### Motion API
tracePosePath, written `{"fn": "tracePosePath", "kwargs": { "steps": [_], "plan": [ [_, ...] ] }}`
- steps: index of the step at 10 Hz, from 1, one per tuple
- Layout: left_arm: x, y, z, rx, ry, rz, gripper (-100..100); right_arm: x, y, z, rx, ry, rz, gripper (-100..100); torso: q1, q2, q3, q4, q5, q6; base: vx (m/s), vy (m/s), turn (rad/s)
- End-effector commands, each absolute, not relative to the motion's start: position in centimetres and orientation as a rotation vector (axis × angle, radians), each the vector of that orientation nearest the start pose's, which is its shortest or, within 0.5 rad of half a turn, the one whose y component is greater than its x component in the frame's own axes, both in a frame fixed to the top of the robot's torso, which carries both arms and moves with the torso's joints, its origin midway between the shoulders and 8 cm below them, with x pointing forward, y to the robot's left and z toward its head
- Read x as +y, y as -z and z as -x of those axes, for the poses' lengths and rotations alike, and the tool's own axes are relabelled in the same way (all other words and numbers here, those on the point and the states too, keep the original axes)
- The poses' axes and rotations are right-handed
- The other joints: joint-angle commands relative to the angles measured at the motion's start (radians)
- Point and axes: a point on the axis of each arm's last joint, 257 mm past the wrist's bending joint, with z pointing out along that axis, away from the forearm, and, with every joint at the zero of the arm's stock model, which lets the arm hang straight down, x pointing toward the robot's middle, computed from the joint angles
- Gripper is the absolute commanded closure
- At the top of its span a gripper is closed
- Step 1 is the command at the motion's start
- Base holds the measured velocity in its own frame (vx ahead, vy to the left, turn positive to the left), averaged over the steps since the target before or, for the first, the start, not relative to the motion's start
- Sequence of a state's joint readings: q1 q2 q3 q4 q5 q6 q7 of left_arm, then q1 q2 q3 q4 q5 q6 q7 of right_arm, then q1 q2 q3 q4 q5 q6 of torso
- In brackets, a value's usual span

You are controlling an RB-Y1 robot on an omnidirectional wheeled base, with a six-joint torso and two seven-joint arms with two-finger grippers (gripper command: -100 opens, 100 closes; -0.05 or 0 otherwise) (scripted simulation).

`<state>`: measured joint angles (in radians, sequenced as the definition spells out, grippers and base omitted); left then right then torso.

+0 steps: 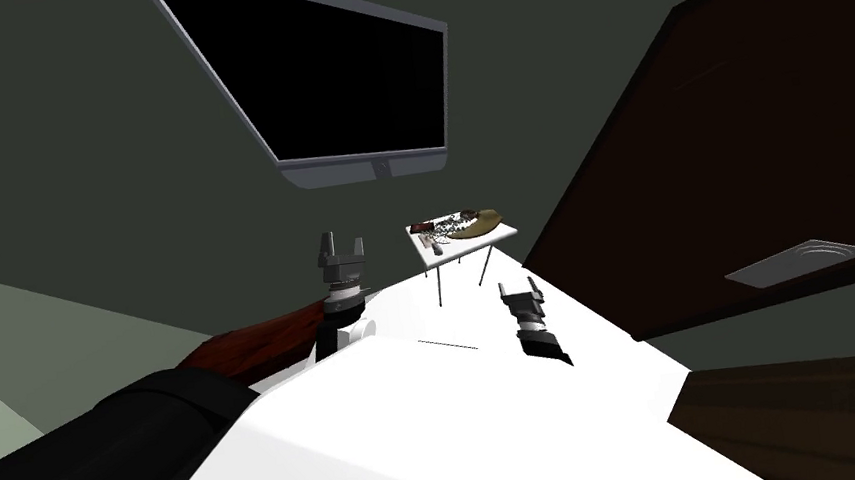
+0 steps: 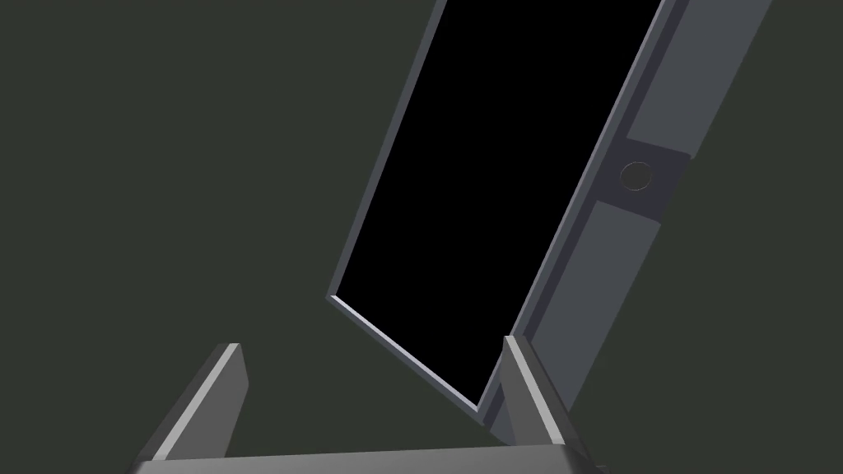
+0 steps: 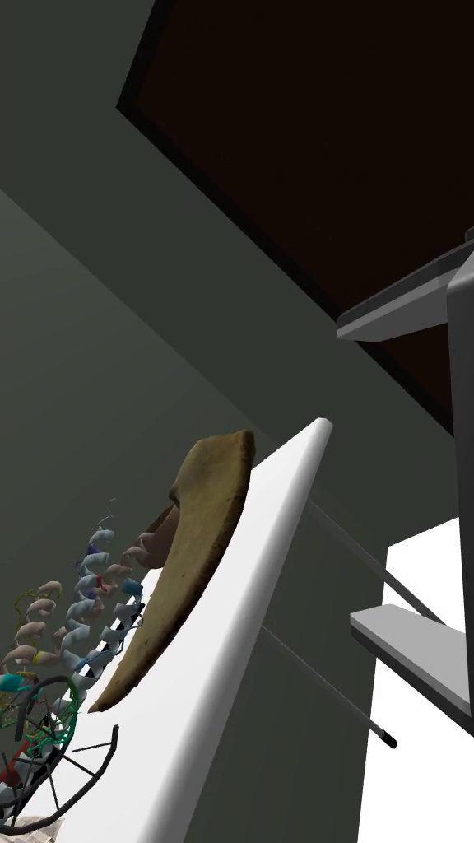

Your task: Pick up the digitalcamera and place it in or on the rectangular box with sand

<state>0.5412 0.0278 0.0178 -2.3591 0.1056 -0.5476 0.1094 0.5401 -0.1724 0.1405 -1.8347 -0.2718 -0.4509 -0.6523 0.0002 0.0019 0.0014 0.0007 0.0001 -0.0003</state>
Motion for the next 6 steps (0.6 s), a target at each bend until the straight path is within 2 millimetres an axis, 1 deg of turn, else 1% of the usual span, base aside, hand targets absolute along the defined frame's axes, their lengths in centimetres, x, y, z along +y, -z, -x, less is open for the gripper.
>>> {"fn": "tracePosePath", "kwargs": {
  "steps": [1, 2, 3, 4, 5, 6],
  "plan": [
    [29.3, -5.6, -31.4, 0.479, 1.462, 0.662, 0, -26.8, 23.6, -38.1, 0.558, -1.888, -1.654, -100, 0.0, 0.0, 0.0, 0.0, 0.0, 0.0, -0.029, -0.01, -0.002],
    [29.3, -5.6, -31.4, 0.479, 1.462, 0.662, 0, -26.8, 23.6, -38.1, 0.543, -1.902, -1.665, -100, 0.0, 0.0, 0.0, 0.0, 0.0, 0.0, -0.023, -0.007, 0.001],
    [29.3, -5.6, -31.4, 0.479, 1.462, 0.662, 0, -25.8, 24.7, -38.3, 0.521, -1.934, -1.719, -100, 0.0, -0.001, 0.0, 0.0, 0.0, 0.0, -0.022, -0.007, 0.007],
    [29.3, -5.6, -31.4, 0.479, 1.462, 0.662, 0, -25.8, 24.7, -38.3, 0.506, -1.948, -1.73, -100, 0.0, -0.001, -0.001, 0.0, 0.0, 0.0, -0.017, -0.005, 0.005],
    [29.3, -5.6, -31.4, 0.479, 1.462, 0.662, 0, -24.8, 25.7, -38.6, 0.481, -1.982, -1.784, -100, 0.0, -0.001, -0.001, 0.0, 0.0, 0.0, -0.018, -0.009, 0.014],
    [29.3, -5.6, -31.4, 0.479, 1.462, 0.662, 0, -24.8, 25.7, -38.6, 0.468, -1.994, -1.794, -100, 0.0, -0.001, -0.001, 0.0, 0.0, 0.0, -0.011, -0.007, 0.011]
  ]
}}
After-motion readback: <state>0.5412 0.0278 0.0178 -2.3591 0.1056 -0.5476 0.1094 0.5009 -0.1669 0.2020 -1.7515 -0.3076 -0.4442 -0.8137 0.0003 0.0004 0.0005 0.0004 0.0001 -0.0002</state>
